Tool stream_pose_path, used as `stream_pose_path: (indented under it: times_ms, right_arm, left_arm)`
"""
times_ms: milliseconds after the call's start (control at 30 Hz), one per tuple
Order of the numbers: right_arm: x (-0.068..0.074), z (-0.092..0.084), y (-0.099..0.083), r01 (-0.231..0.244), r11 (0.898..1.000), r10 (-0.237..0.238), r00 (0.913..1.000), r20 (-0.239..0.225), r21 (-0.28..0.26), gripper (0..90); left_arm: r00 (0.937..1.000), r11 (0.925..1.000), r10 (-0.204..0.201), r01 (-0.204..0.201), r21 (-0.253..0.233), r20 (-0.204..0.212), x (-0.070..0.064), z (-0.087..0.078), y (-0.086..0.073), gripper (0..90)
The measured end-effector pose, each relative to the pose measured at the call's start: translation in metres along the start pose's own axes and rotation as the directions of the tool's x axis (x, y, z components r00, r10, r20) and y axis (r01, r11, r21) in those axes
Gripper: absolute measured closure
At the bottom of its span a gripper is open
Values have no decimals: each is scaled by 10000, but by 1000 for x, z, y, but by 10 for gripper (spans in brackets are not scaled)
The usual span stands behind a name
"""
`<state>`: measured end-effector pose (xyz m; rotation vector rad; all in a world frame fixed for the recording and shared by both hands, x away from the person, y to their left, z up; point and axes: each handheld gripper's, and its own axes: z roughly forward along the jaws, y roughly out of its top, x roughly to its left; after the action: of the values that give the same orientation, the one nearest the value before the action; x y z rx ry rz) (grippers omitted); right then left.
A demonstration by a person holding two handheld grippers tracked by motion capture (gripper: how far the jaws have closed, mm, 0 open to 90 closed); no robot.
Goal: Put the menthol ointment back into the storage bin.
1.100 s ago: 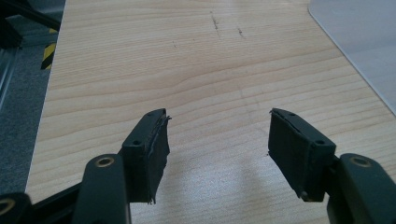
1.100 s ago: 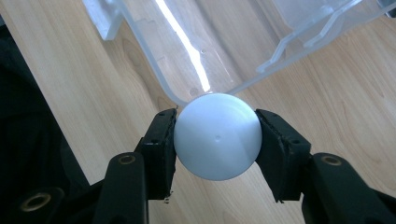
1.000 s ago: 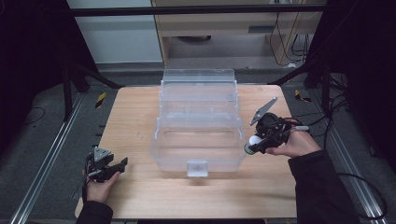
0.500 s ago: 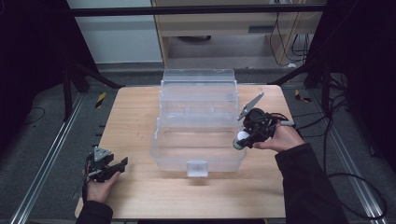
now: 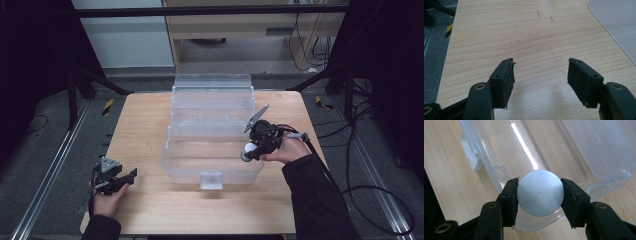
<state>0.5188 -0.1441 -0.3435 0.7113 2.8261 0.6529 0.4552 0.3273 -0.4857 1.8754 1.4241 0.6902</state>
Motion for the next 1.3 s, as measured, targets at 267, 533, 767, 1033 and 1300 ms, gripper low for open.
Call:
stream_pose_path:
  times_ms: [267, 533, 767, 1033, 1300]
  right_arm:
    - [-4, 15, -12, -135, 9998, 136, 9999, -34, 148, 505]
    - [-4, 27, -18, -183, 9995, 186, 9997, -125, 239, 505]
    - [-4, 36, -20, -199, 9981, 209, 9997, -161, 579, 505]
    - [-4, 41, -23, -179, 9961, 197, 9996, -203, 862, 505]
    - [-5, 47, -23, -81, 9949, 118, 9993, -363, 1008, 504]
  left_arm:
    - [10000, 10000, 27, -27, 25, 16, 0, 1, 0, 378]
    - [10000, 10000, 53, -53, 7, 9, 0, 0, 0, 377]
    - [10000, 10000, 70, -70, 19, 8, 0, 0, 0, 378]
    - [10000, 10000, 69, -69, 21, 15, 0, 0, 0, 378]
    - [10000, 10000, 67, -67, 31, 14, 0, 0, -1, 378]
